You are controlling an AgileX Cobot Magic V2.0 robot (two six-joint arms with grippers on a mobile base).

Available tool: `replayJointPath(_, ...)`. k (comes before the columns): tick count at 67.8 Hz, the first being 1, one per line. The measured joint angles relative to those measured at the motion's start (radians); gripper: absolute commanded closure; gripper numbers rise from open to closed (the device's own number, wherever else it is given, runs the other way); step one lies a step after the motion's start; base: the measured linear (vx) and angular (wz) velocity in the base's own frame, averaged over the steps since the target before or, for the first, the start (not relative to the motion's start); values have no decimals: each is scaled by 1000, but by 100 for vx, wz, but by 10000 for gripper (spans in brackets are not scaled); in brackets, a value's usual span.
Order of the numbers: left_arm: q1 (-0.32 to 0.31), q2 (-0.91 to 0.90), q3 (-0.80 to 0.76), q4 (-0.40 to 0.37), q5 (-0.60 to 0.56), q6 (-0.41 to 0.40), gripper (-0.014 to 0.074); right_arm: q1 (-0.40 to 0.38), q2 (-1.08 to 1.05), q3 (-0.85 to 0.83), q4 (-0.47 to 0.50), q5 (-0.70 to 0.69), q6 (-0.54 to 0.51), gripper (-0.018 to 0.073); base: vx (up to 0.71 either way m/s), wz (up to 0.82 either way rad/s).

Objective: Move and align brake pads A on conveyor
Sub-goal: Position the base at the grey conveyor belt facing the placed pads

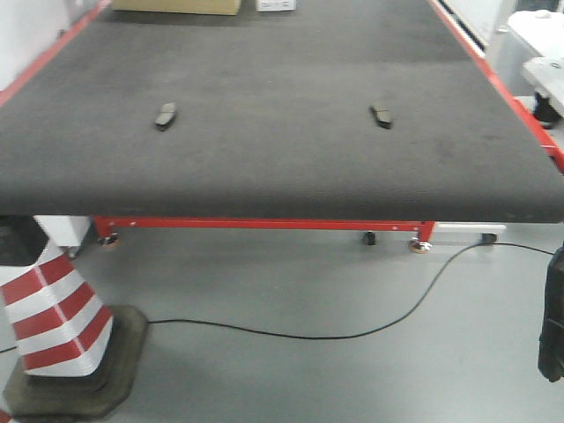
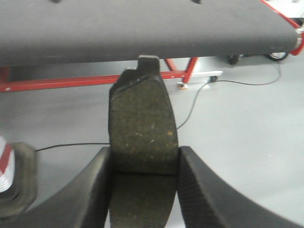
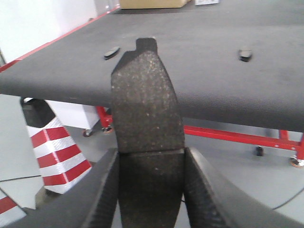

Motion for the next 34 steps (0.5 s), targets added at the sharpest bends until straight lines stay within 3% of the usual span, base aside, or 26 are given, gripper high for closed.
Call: replayJointPath(34,0,0,0,-1,0,0,603,0,0,0,1,0,0,564,9,-17)
